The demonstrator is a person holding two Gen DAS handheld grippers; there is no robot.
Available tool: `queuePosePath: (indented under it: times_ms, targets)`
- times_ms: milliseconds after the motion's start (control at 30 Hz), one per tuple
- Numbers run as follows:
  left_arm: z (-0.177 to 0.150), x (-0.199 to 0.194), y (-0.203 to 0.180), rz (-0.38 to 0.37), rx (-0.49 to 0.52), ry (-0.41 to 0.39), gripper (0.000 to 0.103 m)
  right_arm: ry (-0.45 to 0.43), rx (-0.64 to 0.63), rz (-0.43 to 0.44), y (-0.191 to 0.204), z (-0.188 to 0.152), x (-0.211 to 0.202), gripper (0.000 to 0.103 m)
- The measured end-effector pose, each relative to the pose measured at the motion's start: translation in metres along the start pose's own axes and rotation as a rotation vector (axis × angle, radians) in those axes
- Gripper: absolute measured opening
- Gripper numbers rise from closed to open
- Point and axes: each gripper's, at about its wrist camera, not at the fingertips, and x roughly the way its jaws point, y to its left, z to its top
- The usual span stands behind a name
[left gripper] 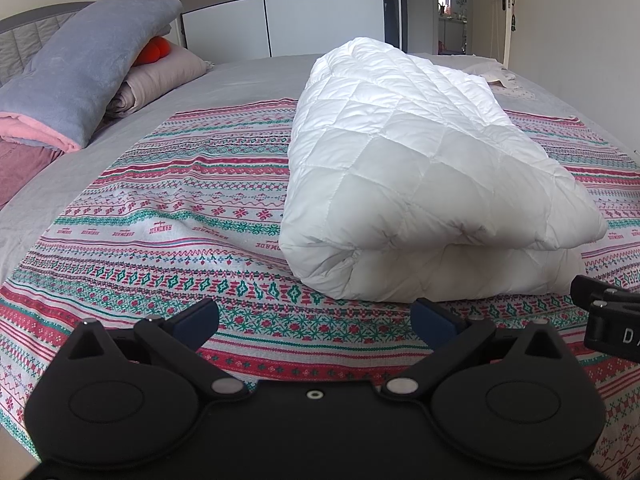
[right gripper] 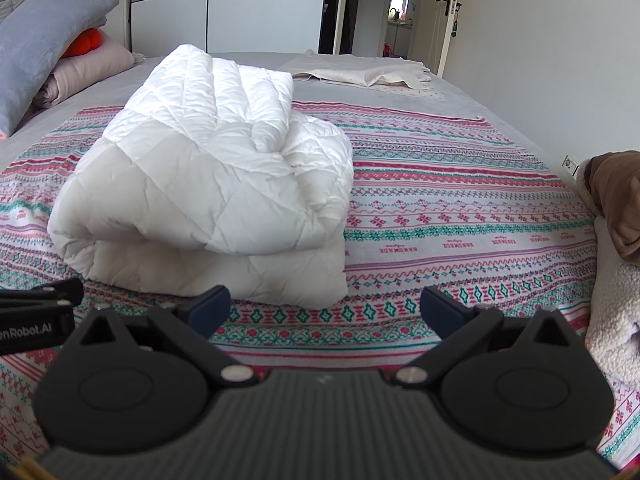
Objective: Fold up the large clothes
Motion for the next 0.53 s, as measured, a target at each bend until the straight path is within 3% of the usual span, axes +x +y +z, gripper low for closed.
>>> queuePosePath:
  times_ms: [533]
  targets:
    - [0.0001,-0.0011,0.0027,0.004,-0.009,-0.007,0.103,-0.007,0.012,-0.017,-0.0030,-0.0001,0.0000,0.103]
